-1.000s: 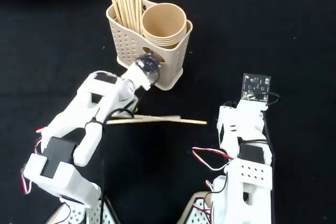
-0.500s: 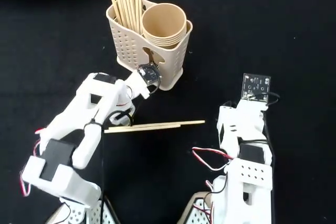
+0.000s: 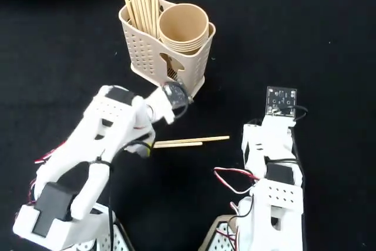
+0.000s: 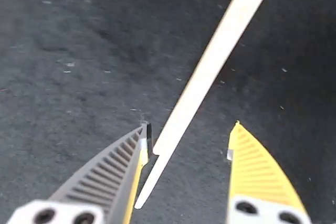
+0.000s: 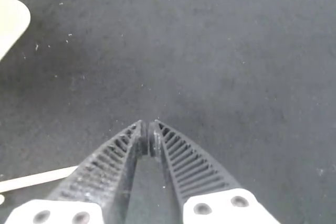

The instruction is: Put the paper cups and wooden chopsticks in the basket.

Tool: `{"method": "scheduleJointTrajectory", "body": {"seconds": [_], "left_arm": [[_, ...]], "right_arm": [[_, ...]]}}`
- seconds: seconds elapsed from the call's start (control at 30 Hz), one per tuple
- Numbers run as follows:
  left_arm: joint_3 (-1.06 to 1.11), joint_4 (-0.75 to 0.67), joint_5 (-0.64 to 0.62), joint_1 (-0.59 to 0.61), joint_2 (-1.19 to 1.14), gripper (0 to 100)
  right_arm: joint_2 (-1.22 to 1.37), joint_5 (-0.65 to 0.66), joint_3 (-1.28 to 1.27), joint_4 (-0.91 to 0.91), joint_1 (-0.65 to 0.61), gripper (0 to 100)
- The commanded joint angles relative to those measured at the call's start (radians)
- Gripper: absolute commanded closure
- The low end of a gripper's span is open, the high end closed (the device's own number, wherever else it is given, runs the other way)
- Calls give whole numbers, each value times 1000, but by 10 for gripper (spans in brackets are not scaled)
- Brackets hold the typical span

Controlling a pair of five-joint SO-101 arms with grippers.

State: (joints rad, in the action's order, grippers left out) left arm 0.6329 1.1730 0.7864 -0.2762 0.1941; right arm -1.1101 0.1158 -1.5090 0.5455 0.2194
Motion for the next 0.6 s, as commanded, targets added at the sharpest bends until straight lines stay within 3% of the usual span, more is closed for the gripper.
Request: {"method": "scheduleJointTrajectory", "body": {"seconds": [0.0,0.2,0.57], "left_arm": [[61,-89,38,-28,38,743],[177,-281,41,-25,38,743],[134,-287,38,-28,-44,744]], "right_arm": [[-18,8,5,-20,-11,959],[-15,8,5,-20,-11,959],[-19,8,-7,-20,-11,959]]}}
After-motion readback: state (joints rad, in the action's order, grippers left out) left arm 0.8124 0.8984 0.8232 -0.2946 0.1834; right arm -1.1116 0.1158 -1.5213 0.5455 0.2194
